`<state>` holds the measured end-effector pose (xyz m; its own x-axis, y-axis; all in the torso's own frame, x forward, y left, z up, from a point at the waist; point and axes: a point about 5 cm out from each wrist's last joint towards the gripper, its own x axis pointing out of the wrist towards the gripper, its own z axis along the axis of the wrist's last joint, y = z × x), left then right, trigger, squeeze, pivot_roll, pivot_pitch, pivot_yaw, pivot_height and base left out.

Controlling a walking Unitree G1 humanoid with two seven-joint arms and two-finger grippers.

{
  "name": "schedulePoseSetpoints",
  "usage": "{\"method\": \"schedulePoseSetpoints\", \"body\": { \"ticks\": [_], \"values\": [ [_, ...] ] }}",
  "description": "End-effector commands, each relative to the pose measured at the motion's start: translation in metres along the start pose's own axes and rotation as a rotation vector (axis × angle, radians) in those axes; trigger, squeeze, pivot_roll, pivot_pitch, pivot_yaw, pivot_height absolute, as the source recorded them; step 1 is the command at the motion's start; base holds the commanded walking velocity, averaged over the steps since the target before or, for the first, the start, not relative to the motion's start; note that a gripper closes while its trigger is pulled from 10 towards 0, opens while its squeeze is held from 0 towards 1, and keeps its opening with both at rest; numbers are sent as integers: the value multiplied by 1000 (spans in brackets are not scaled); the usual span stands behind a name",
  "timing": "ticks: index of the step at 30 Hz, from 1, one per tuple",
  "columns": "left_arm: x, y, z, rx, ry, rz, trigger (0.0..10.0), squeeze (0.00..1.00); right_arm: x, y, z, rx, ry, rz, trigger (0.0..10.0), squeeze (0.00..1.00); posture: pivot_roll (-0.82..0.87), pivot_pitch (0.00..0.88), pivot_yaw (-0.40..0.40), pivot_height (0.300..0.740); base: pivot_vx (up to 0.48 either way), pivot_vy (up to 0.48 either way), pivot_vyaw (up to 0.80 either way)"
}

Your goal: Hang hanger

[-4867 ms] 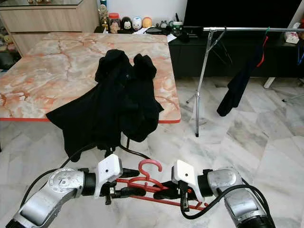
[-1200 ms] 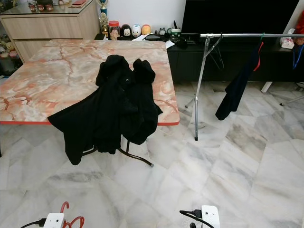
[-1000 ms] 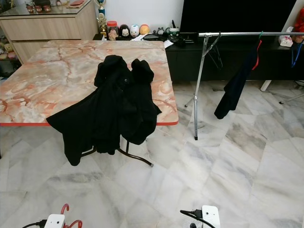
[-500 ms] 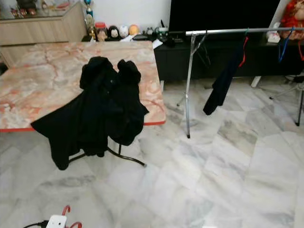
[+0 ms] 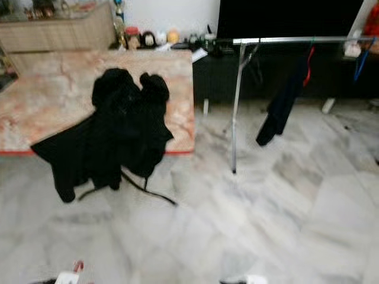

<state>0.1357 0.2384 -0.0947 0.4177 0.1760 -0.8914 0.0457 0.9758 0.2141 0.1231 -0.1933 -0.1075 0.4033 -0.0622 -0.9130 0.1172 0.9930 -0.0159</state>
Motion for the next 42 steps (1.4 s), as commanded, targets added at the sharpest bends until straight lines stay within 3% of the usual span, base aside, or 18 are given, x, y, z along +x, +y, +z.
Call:
{"method": "schedulePoseSetpoints", "body": {
  "ticks": [1, 42],
  "values": [
    [1, -5, 3, -4, -11, -7, 10000, 0, -1, -9, -6, 11, 16, -24, 10000, 0, -72, 0, -17, 740, 0, -337, 0],
    [1, -12, 8, 18, -21, -40, 10000, 0, -1, -6, -1, -3, -5, -13, 10000, 0, -80, 0, -4, 740, 0, -339, 0]
  ]
}}
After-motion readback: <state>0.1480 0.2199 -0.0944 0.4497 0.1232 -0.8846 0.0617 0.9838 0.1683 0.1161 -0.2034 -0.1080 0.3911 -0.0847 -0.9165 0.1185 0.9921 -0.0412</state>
